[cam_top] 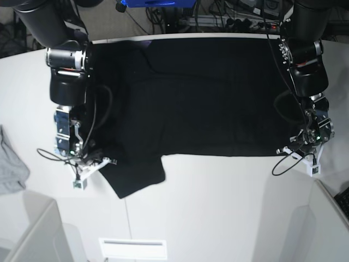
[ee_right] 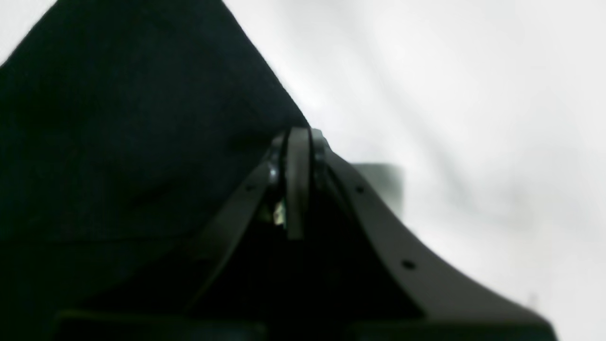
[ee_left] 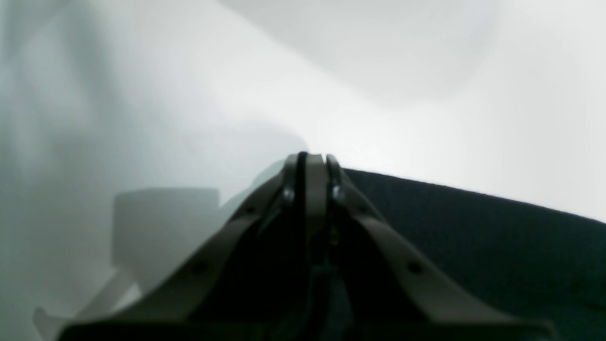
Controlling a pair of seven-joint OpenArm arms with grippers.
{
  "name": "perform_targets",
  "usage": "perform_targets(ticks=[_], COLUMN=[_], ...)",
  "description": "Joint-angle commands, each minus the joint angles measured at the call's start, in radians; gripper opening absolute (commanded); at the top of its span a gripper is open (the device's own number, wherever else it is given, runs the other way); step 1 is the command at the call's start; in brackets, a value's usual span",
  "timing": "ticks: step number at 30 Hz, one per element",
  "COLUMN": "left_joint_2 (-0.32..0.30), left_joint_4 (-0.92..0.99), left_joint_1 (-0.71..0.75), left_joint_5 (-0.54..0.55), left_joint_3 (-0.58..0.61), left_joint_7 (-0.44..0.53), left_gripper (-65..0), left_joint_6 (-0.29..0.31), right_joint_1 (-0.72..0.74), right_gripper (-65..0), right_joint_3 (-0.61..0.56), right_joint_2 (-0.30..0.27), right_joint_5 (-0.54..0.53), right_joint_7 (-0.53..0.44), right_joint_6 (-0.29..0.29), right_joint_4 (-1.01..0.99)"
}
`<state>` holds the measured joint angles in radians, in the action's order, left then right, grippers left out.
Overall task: Fold the T-shirt properly
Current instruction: 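Grasp the hem and fold it over toward the collar with both grippers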
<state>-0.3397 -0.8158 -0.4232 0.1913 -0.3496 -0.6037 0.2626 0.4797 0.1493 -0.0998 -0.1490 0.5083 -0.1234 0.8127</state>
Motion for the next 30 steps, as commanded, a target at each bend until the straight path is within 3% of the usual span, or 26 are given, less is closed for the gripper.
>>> perform_targets(ticks=[1,8,12,16,30], left_joint_2=[-0.014,-0.014,-0.019,-0.046,-0.042], left_joint_4=[-0.032,-0.175,-0.264,-0.38,-0.689], left_joint_1=[-0.019,0.045,0.071,0.128,0.432], left_joint_5=[0.006,0.009,0.129,0.21,0.216], left_joint_3=[-0.001,-0.013,-0.013,-0.013,-0.122], left_joint_7=[-0.005,-0.038,-0.138,-0.219,-0.235], left_gripper=[-65.0,-65.0,-65.0,-65.0,-65.0], left_joint_6=[0.002,0.004,0.056,0.06,0.068], right_joint_1=[0.02,-0.049,-0.092,-0.137,-0.292], right_gripper=[-65.0,-65.0,-65.0,-65.0,-65.0], right_joint_3=[0.003,0.003,0.003,0.003,0.003], right_joint_2=[-0.01,-0.008,-0.01,-0.01,-0.011], right_joint_5=[-0.002,-0.002,-0.002,-0.002,0.001], right_joint_7=[-0.023,0.016,0.029,0.031,0.057], right_joint_6=[0.0,0.0,0.0,0.0,0.0], right_joint_4=[0.053,0.241,0.317,0.38,0.581])
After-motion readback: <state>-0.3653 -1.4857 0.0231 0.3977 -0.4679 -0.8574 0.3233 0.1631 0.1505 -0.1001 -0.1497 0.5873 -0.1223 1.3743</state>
